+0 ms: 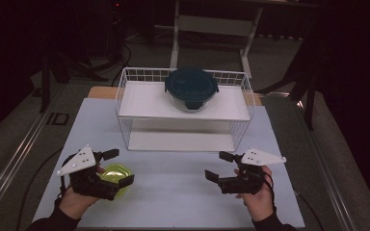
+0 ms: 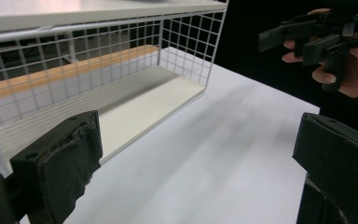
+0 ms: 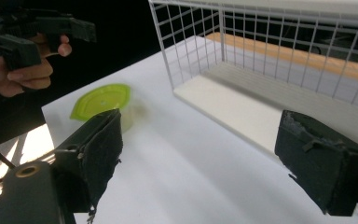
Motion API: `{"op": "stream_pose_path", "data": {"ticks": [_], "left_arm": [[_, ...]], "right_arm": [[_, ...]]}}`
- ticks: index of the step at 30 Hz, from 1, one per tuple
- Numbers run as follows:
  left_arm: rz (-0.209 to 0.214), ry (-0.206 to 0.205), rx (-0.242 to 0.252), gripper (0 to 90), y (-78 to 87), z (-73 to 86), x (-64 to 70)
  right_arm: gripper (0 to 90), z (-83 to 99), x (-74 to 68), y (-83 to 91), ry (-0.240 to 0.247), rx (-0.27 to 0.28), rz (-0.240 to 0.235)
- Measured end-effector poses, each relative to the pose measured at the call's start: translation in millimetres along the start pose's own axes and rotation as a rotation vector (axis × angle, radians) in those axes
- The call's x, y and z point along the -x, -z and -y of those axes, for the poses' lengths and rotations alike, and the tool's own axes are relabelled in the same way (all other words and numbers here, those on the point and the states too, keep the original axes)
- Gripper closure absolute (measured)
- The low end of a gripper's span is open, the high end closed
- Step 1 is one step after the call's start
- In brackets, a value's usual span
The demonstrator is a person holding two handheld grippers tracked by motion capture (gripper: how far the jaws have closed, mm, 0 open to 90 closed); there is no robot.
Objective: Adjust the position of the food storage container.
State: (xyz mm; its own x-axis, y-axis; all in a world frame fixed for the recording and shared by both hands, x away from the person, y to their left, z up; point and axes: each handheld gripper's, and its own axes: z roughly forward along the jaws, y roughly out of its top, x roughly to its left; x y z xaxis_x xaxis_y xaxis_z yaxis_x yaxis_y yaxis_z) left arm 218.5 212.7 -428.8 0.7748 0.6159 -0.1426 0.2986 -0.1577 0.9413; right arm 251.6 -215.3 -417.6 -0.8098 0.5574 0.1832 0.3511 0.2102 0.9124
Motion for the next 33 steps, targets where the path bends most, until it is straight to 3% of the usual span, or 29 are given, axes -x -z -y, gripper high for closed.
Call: {"op": "stream_pose_path", "data": {"ticks": [2, 11, 16, 22, 29, 33], "left_arm": [[-0.029, -0.020, -0.021, 1.5, 2.7, 5.9, -3.6], [-0.067, -0.006, -0.061, 9.3, 21.7, 33.5, -20.9], [-0.063, 0.016, -0.077, 25.2, 35.9, 43.9, -30.8], [-0.095, 0.054, -0.112, 47.4, 51.6, 57.8, -43.1], [-0.166, 0.089, -0.185, 68.4, 65.3, 78.3, -49.8], [-0.177, 0.114, -0.233, 79.5, 69.8, 92.9, -58.2]], "right_arm": [[14.7, 4.5, 2.0, 2.5, -0.002, -0.001, 0.005], [14.7, 16.8, 6.0, 16.5, -0.010, 0.010, 0.028], [14.7, 21.5, 7.0, 22.3, -0.015, 0.019, 0.031], [14.7, 24.8, 7.6, 25.8, -0.017, 0.018, 0.039], [14.7, 27.3, 10.3, 28.2, -0.032, 0.022, 0.040], [14.7, 27.6, 11.0, 29.0, -0.035, 0.024, 0.043]]}}
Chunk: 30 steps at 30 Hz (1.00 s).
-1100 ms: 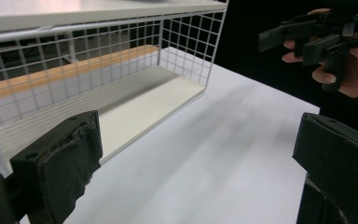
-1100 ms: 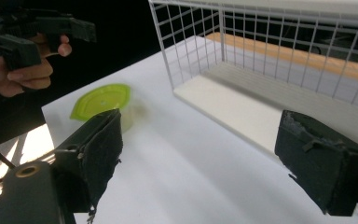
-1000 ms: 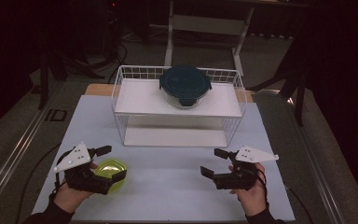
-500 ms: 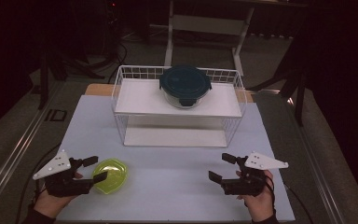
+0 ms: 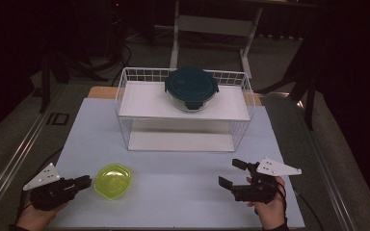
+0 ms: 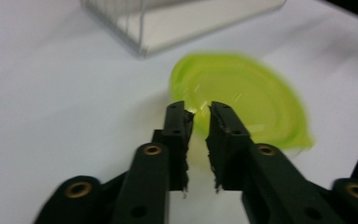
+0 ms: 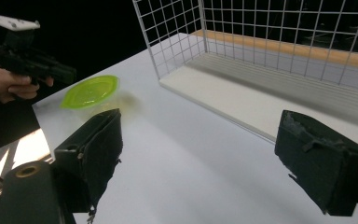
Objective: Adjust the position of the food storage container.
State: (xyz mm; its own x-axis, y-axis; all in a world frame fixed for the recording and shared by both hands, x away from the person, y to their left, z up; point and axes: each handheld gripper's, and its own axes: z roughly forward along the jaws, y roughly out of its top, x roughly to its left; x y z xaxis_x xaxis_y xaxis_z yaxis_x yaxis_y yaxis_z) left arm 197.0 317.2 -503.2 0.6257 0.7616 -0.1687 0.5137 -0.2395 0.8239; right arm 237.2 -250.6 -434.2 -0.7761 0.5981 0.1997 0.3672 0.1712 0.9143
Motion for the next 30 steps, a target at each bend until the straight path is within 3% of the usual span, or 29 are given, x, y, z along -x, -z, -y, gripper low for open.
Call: {"op": "stream_pose_path", "data": {"ticks": [3, 9, 14, 20, 30], "left_arm": [[0.020, 0.018, -0.065, 88.1, -3.7, 10.3, -4.9], [0.071, 0.006, -0.162, 88.8, -17.8, 18.5, 4.0], [0.117, -0.001, -0.184, 88.9, -27.6, 16.5, 10.7], [0.110, 0.005, -0.195, 88.8, -36.2, 12.3, 13.2], [0.092, 0.032, -0.196, 88.8, -49.3, 4.8, 4.8]], "right_arm": [[14.7, -0.3, 0.4, 0.8, 0.000, 0.002, 0.001], [14.7, 0.1, 1.7, -0.2, -0.007, 0.003, 0.002], [14.7, 0.1, 1.6, -0.1, -0.004, 0.001, 0.000], [14.8, 2.5, 2.9, -0.7, -0.012, -0.005, -0.001], [14.8, 2.6, 4.1, 0.7, -0.023, 0.002, -0.005]]}}
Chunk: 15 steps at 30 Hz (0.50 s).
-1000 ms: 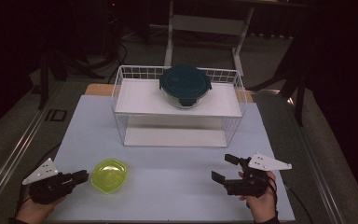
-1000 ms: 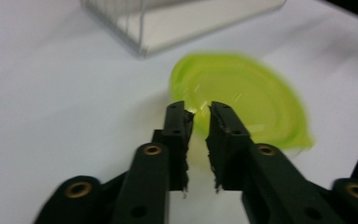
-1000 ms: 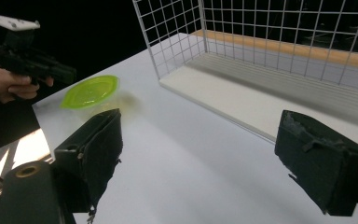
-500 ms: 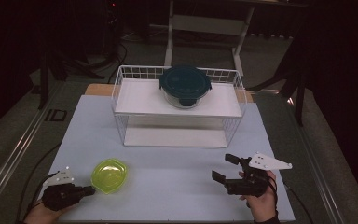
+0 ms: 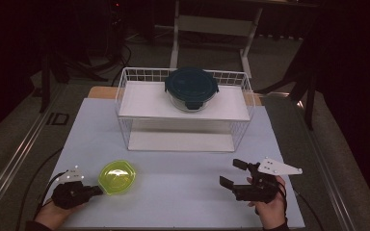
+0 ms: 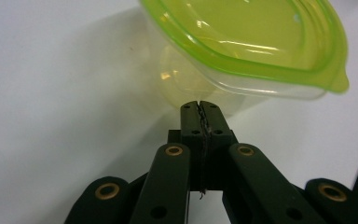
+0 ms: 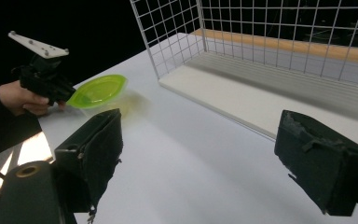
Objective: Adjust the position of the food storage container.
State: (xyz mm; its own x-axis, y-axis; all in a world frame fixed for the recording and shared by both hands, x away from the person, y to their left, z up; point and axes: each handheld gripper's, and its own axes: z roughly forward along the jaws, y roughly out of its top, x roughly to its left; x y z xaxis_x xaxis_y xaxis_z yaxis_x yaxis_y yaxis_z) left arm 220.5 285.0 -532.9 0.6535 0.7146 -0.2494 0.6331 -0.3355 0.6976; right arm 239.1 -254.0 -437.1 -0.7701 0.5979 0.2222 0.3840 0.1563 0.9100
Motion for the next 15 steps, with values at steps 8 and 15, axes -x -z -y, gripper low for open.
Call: {"op": "stream_pose_path", "data": {"ticks": [8, 15], "left_arm": [[-0.012, -0.004, -0.024, 88.9, -12.6, -13.6, -2.5], [0.001, -0.007, -0.015, 88.9, -25.7, -27.5, -2.3]], "right_arm": [[14.8, 1.3, 0.6, 0.5, 0.002, -0.001, -0.003], [14.8, 2.7, -1.5, -2.5, 0.012, -0.011, -0.015]]}}
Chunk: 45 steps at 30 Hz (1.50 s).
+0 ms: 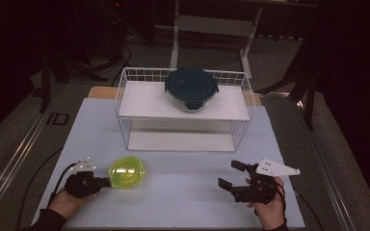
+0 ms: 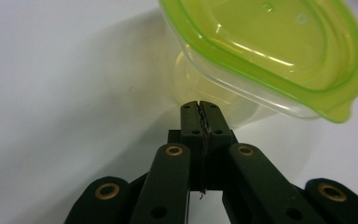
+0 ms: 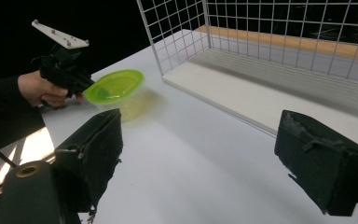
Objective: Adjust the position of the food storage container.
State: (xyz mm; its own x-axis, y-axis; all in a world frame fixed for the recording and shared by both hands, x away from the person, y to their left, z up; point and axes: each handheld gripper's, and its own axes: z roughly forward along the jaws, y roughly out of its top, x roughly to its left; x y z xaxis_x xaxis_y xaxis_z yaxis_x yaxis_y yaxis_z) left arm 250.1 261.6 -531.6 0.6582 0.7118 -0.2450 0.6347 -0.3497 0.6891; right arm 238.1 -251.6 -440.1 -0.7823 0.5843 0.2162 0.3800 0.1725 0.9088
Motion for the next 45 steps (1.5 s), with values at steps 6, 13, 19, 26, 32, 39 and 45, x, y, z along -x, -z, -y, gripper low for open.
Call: {"op": "stream_pose_path", "data": {"ticks": [6, 13, 19, 26, 32, 39, 45], "left_arm": [[0.009, -0.024, -0.011, 88.9, -13.7, -14.1, 4.7], [0.004, -0.032, -0.019, 88.9, -23.6, -22.0, 8.5], [-0.001, -0.005, -0.005, 88.9, -17.8, -20.8, 6.8], [0.004, -0.019, -0.021, 88.9, -28.3, -27.4, 11.6], [0.014, -0.021, -0.028, 88.9, -38.2, -35.7, 14.5], [0.031, -0.030, -0.038, 89.0, -51.1, -44.3, 21.5], [0.050, -0.037, -0.037, 89.0, -60.9, -52.3, 28.2]], "right_arm": [[14.8, -0.2, 0.1, 2.4, 0.002, 0.006, 0.004], [14.8, 0.9, 1.3, 5.0, -0.003, 0.010, 0.008], [14.8, 2.3, 1.8, 9.0, -0.004, 0.015, 0.014], [14.8, 2.6, 3.2, 11.4, -0.002, 0.019, 0.023], [14.8, 5.0, 4.7, 12.7, -0.003, 0.018, 0.030], [14.8, 6.5, 4.1, 12.7, -0.006, 0.013, 0.030], [14.8, 6.5, 4.6, 13.3, -0.007, 0.019, 0.029]]}}
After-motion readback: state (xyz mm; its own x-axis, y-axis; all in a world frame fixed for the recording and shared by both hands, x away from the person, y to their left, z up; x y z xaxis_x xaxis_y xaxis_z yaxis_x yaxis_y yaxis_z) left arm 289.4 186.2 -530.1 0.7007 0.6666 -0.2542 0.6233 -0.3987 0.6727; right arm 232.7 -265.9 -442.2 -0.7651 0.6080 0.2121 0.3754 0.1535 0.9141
